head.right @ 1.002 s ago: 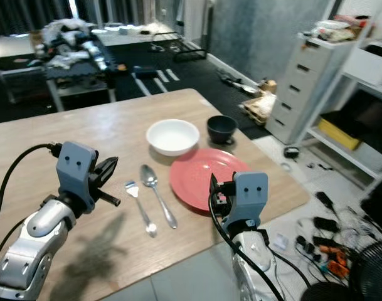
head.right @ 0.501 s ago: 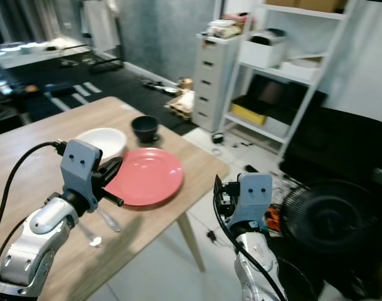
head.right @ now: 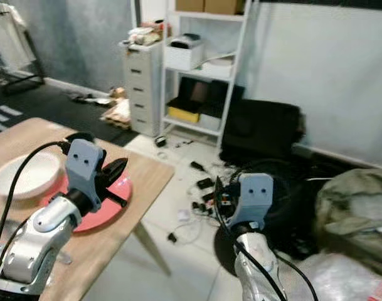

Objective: Setting the table

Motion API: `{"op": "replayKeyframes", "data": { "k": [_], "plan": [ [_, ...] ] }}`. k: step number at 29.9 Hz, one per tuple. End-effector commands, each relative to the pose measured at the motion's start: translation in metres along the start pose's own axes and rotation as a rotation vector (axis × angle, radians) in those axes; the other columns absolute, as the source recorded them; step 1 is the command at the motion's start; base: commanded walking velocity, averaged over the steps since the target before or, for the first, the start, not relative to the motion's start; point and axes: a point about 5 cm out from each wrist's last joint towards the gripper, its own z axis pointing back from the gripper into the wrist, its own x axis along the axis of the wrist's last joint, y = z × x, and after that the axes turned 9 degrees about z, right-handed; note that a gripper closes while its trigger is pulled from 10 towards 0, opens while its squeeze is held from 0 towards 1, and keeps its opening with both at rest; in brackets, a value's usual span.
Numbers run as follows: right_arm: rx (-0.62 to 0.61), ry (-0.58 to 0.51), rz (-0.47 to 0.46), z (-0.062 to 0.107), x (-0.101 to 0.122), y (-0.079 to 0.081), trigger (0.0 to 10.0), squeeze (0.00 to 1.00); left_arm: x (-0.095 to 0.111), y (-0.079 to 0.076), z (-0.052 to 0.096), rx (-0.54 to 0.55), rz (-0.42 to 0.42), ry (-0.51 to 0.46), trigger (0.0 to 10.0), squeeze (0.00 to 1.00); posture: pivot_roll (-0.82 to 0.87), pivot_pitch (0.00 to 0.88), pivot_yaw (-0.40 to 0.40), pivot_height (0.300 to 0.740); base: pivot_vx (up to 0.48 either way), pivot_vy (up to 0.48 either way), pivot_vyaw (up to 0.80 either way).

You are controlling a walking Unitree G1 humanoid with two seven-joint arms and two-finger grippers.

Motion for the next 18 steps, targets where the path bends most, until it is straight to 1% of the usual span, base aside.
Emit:
{"op": "replayKeyframes", "data": {
  "k": [1,18],
  "plan": [
    [0.004,0.018,0.000,0.0016,-0.0042,0.0012,10.0,0.00,-0.0052,0.0002,0.0004,-0.003,0.007,0.026,10.0,0.00,0.03,0.051,0.101,0.740,0.000,0.000,-0.78],
    [0.006,0.023,0.004,0.0016,-0.0048,0.0008,10.0,0.00,-0.0054,-0.0012,-0.0008,-0.009,0.012,0.023,10.0,0.00,0.02,0.052,0.098,0.740,0.000,0.000,-0.78]
  ]
}}
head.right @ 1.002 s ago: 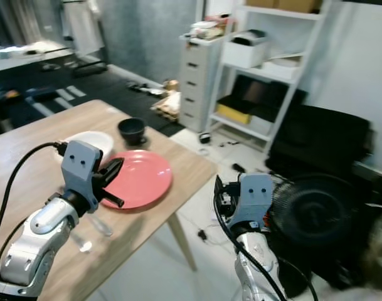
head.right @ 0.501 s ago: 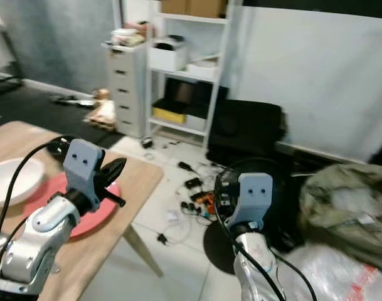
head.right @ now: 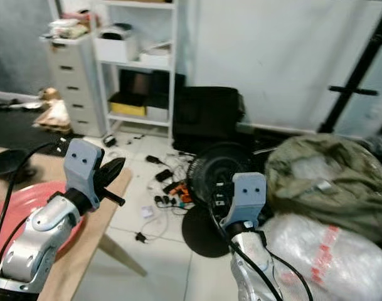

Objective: Setting the table

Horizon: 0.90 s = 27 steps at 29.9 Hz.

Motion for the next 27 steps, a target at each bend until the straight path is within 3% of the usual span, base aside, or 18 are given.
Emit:
{"op": "replayKeyframes", "data": {
  "k": [1,27],
  "plan": [
    [-0.004,0.019,0.004,0.0019,-0.0039,-0.0014,10.0,0.00,-0.0033,-0.0008,0.0004,-0.005,0.002,0.015,10.0,0.00,0.02,0.052,0.098,0.740,0.000,0.000,-0.78],
    [0.051,0.015,0.003,-0.0057,-0.0033,0.0064,10.0,0.00,-0.0062,-0.0021,0.0043,0.018,0.032,0.003,10.0,0.00,0.04,0.033,0.053,0.740,0.000,0.000,-0.78]
  ]
}}
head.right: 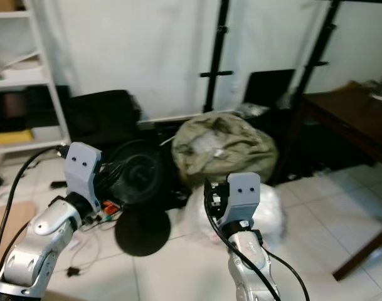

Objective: Setting the table

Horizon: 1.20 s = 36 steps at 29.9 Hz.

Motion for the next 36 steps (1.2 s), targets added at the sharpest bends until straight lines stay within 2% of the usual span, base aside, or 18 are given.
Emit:
{"op": "replayKeyframes", "data": {
  "k": [1,36],
  "plan": [
    [0.004,0.004,-0.001,-0.0015,-0.0006,0.0000,10.0,0.00,-0.0009,-0.0001,0.0023,0.000,0.001,0.000,10.0,0.00,0.04,0.031,0.051,0.740,0.000,0.000,-0.78],
    [-0.028,0.007,-0.005,0.0030,-0.0015,-0.0029,10.0,0.00,-0.0005,-0.0052,-0.0039,-0.041,0.009,0.003,10.0,0.00,0.01,0.043,0.084,0.740,0.000,0.000,-0.78]
  ]
}}
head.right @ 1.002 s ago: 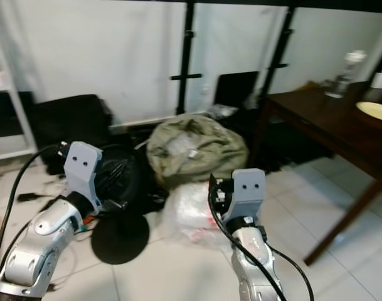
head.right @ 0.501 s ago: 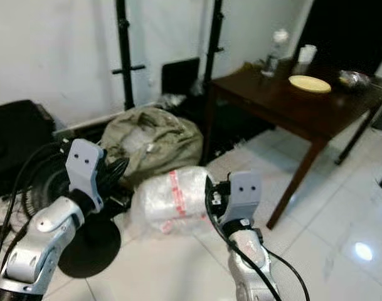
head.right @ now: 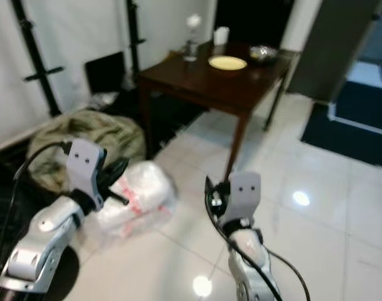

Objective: Setting the table

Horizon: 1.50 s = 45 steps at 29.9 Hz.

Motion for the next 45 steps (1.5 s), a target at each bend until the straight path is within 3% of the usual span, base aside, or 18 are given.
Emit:
{"op": "replayKeyframes", "data": {
  "k": [1,34,45],
  "plan": [
    [0.005,0.010,-0.005,0.0019,-0.0022,0.0031,10.0,0.00,-0.0039,0.0039,0.0026,0.012,-0.001,0.018,10.0,0.00,0.01,0.043,0.085,0.740,0.000,0.000,-0.78],
    [-0.007,0.006,-0.006,0.0020,-0.0015,0.0019,10.0,0.00,-0.0060,0.0036,0.0002,0.015,0.011,0.025,10.0,0.00,0.01,0.042,0.091,0.740,0.000,0.000,-0.78],
    [-0.005,0.007,-0.008,0.0021,-0.0019,0.0028,10.0,0.00,-0.0071,0.0080,-0.0002,0.048,0.058,0.030,10.0,0.00,0.01,0.045,0.091,0.740,0.000,0.000,-0.78]
  ]
}}
